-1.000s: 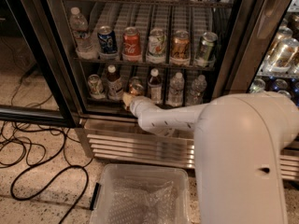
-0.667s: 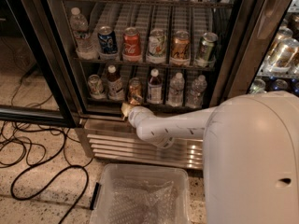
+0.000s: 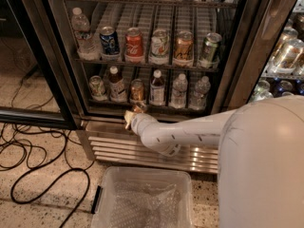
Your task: Pick orange can from bottom shelf of fridge
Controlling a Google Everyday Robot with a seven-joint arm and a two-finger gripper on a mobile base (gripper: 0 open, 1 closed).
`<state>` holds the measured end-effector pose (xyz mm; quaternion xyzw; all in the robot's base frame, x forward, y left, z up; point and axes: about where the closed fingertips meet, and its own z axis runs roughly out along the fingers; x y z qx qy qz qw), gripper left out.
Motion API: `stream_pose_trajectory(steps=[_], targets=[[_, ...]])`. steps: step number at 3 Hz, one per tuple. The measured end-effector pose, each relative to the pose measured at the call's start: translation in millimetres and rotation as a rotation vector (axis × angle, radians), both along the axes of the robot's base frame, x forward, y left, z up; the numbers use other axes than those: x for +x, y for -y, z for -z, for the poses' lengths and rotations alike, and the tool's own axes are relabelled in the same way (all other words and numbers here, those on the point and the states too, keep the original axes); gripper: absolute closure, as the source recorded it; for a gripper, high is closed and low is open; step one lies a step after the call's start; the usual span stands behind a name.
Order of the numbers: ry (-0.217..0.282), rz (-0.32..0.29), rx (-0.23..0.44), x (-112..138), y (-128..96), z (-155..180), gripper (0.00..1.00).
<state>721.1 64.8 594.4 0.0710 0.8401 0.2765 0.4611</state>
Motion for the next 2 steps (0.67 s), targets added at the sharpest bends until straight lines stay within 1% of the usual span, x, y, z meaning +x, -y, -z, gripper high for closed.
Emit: stream_pose_trajectory(steps=[1, 2], targets=[[-0.116, -0.006, 0.088, -49, -10, 10, 1.0], [-0.247, -0.017, 0.2, -100, -29, 26, 1.0]])
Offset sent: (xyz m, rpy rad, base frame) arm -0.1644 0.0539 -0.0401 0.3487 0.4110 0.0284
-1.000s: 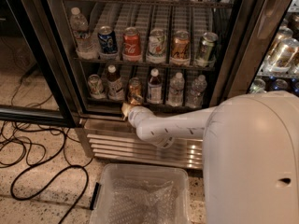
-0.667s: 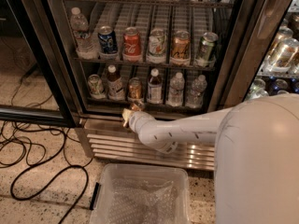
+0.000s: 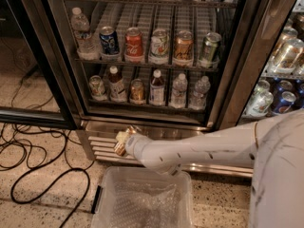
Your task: Pick orange can from bottom shelf of fridge
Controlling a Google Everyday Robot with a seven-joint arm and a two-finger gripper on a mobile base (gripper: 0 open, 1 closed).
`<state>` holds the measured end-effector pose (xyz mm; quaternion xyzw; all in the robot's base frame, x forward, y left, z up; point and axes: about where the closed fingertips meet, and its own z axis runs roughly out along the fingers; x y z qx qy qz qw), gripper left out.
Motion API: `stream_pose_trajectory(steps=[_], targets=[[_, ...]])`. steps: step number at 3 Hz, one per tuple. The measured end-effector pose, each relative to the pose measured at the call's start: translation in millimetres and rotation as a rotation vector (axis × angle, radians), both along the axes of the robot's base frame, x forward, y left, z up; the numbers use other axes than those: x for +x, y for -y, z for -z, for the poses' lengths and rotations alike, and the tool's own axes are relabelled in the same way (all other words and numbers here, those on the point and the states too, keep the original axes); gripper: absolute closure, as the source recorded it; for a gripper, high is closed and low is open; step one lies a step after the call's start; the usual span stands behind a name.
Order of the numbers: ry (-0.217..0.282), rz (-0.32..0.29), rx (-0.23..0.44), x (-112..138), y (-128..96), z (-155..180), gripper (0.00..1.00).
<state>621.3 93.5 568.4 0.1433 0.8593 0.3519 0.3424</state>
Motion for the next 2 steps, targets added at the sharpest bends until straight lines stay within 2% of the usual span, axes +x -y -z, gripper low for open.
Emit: stream_pose_trajectory(steps=[1, 2], targets=[[-0.109, 0.008, 0.116, -46, -22, 12, 1.0], [-0.151, 0.013, 0.185, -78, -36, 12, 1.0]])
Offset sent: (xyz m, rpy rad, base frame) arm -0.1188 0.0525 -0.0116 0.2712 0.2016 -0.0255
